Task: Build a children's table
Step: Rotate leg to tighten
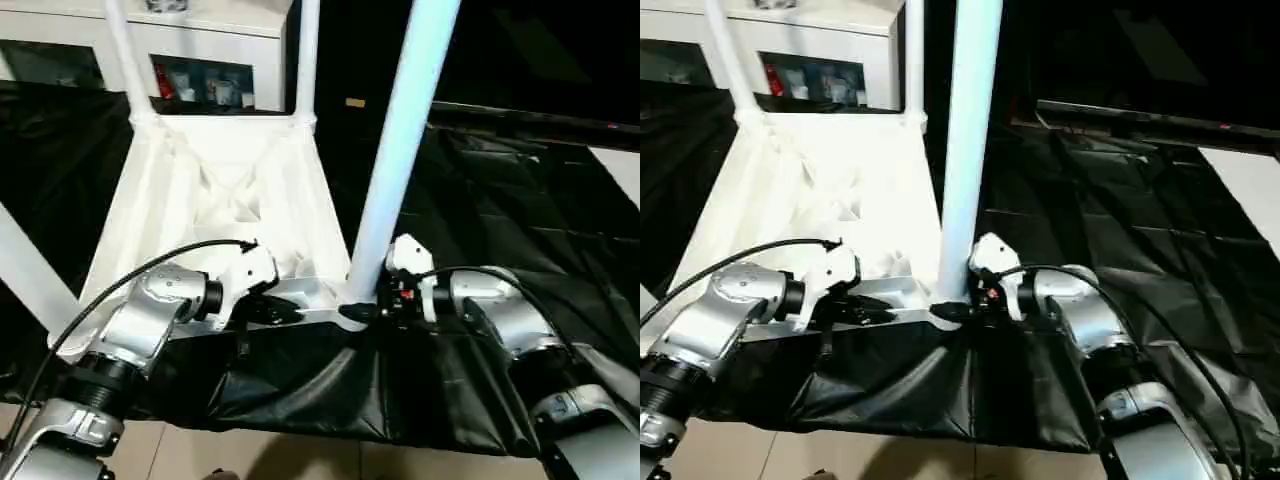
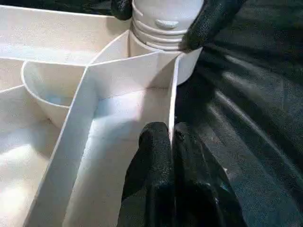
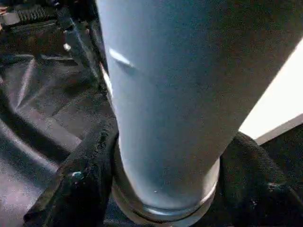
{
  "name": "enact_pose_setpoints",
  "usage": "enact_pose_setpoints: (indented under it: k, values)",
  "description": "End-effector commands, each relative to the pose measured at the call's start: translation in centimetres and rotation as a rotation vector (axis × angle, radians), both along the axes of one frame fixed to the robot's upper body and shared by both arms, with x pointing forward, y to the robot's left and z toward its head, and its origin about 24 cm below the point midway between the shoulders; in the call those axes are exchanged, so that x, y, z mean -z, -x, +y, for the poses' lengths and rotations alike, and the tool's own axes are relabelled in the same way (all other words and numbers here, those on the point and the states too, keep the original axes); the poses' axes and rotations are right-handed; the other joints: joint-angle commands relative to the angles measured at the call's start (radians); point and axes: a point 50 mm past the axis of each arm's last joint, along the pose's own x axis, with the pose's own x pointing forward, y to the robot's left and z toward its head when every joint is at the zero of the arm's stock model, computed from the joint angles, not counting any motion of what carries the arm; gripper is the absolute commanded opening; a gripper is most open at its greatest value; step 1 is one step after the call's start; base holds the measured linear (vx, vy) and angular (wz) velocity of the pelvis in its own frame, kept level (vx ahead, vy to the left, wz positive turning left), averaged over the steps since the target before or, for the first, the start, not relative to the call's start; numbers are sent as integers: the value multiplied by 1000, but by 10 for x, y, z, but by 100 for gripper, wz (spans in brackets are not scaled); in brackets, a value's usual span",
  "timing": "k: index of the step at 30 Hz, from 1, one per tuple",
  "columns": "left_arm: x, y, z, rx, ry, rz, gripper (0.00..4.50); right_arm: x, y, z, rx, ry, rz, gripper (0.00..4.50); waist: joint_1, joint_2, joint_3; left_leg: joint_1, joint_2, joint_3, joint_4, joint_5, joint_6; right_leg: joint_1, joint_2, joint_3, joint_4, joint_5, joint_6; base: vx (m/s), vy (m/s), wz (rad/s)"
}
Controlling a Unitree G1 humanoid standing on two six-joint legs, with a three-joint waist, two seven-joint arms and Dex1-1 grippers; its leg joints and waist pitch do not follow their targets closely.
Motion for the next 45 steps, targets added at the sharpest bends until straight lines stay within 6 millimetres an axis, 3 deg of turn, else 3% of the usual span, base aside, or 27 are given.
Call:
enact_pose_setpoints:
  k: [1, 3, 4, 5, 7, 10, 11, 12, 15, 16, 17, 18, 19, 21, 22, 23, 24, 28, 33, 36, 38, 42, 43, 45]
  values:
    - [6, -5, 8, -175, 37, -26, 0, 3, -2, 0, 82, -12, -21, 272, 6, -9, -53, -5, -14, 11, -74, -315, 4, 43, -30, 19, -80, -402, -156, 0, 0, 0]
    - [5, -7, 8, -198, 36, -43, 0, 4, -2, 1, 106, -17, -25, 272, 7, -9, -53, -2, -15, 11, -73, -320, 2, 41, -30, 19, -83, -417, -150, 0, 0, 0]
    - [4, -13, 0, -275, 37, -89, 0, 12, -1, 9, 234, -46, -37, 272, 6, -10, -55, -2, -14, 13, -72, -313, 1, 40, -30, 21, -83, -409, -151, 0, 0, 0]
    - [4, -13, -1, -278, 38, -90, 0, 12, -1, 10, 239, -48, -38, 272, 7, -8, -54, -1, -13, 14, -72, -308, -2, 38, -29, 22, -82, -397, -151, 0, 0, 0]
    - [5, -11, -27, -325, 75, -88, 0, 23, 6, 33, 408, -113, -16, 272, 8, -8, -55, -2, -14, 14, -74, -303, -12, 39, -29, 22, -81, -376, -155, 0, 0, 0]
    - [8, -7, -51, -320, 83, -81, 0, 29, 11, 54, 525, -152, 17, 272, 3, -7, -54, -2, -15, 12, -78, -320, -16, 37, -25, 21, -85, -398, -135, 0, 0, 0]
    - [8, -7, -51, -320, 83, -81, 0, 29, 11, 54, 525, -152, 17, 272, 4, -7, -55, 1, -17, 12, -77, -332, -15, 35, -24, 20, -87, -411, -126, 0, 0, 0]
    - [14, -4, -71, -297, 79, -72, 0, 28, 17, 81, 489, -176, 21, 272, 5, -2, -56, 1, -18, 11, -77, -339, -15, 35, -25, 20, -87, -415, -122, 0, 0, 0]
    - [17, -2, -85, -271, 73, -67, 0, 25, 22, 100, 432, -196, 10, 272, 6, -5, -54, 2, -19, 9, -79, -369, -13, 31, -23, 20, -96, -450, -95, 0, 0, 0]
    - [19, 1, -90, -199, 57, -49, 0, 18, 21, 102, 392, -230, -6, 306, 7, 3, -55, 4, -20, 8, -79, -394, -14, 28, -23, 20, -100, -458, -88, 0, 0, 0]
    - [19, 1, -88, -181, 48, -43, 0, 16, 19, 100, 393, -241, -4, 306, 6, 0, -55, 3, -20, 8, -80, -398, -13, 29, -22, 19, -100, -457, -87, 0, 0, 0]
    - [19, 1, -88, -178, 46, -42, 0, 15, 19, 99, 395, -243, -3, 341, 6, -1, -55, 3, -21, 7, -80, -401, -12, 29, -21, 19, -99, -457, -85, 0, 0, 0]
    - [19, 3, -82, -158, 23, -27, 0, 13, 17, 91, 403, -256, 6, 343, 7, 8, -56, 2, -20, 5, -82, -398, -13, 30, -22, 20, -97, -436, -92, 0, 0, 0]
    - [19, 4, -77, -141, 5, -14, 0, 12, 16, 86, 402, -261, 8, 354, 6, 5, -58, 0, -20, 5, -82, -399, -9, 33, -21, 20, -96, -419, -95, 0, 0, 0]
    - [18, 4, -65, -119, -24, 0, 0, 9, 12, 73, 374, -240, -15, 385, 3, 6, -59, -6, -19, 3, -85, -388, -10, 38, -21, 18, -92, -392, -105, 0, 0, 0]
    - [18, 4, -65, -119, -24, 0, 0, 9, 12, 73, 374, -240, -15, 385, 3, 6, -59, -6, -19, 3, -85, -388, -10, 38, -21, 18, -92, -392, -105, 0, 0, 0]
    - [15, 3, -54, -99, -35, 8, 0, 9, 10, 59, 328, -192, -39, 391, 4, 5, -60, -5, -19, 3, -83, -375, -7, 40, -21, 18, -90, -374, -113, 0, 0, 0]
    - [12, 3, -38, -53, -32, 20, 0, 10, 8, 36, 251, -126, -43, 391, 5, 2, -63, -6, -18, 11, -77, -288, 14, 48, -20, 21, -76, -240, -174, 0, 0, 0]
    - [6, 11, -19, 63, -4, 50, 0, 8, 12, 10, 50, -84, -15, 391, 12, 1, -62, -3, -15, 15, -74, -276, 30, 48, -21, 22, -72, -212, -200, 0, 0, 0]
    - [5, 14, -13, 106, 3, 72, 0, 5, 14, 2, -50, -58, -1, 391, 17, 2, -64, 5, -13, 17, -72, -267, 36, 46, -21, 21, -68, -176, -225, 0, 0, 0]
    - [4, 17, -9, 153, 10, 90, 0, 2, 12, 0, -96, -58, 4, 391, 16, 2, -63, 3, -13, 16, -73, -280, 35, 48, -21, 20, -64, -181, -238, 0, 0, 0]
    - [4, 18, -3, 183, 4, 103, 0, -3, 11, -1, -175, -60, 18, 391, 20, 1, -62, 4, -11, 16, -73, -290, 26, 48, -23, 21, -65, -198, -234, 0, 0, 0]
    - [3, 17, -1, 188, 3, 103, 0, -4, 11, -1, -194, -60, 24, 375, 21, -5, -62, 2, -11, 15, -74, -287, 27, 50, -24, 20, -64, -207, -231, 0, 0, 0]
    - [2, 16, 0, 201, 3, 108, 0, -4, 11, 0, -220, -54, 30, 358, 23, -5, -62, 3, -12, 16, -73, -288, 25, 48, -25, 21, -65, -223, -227, 0, 0, 0]
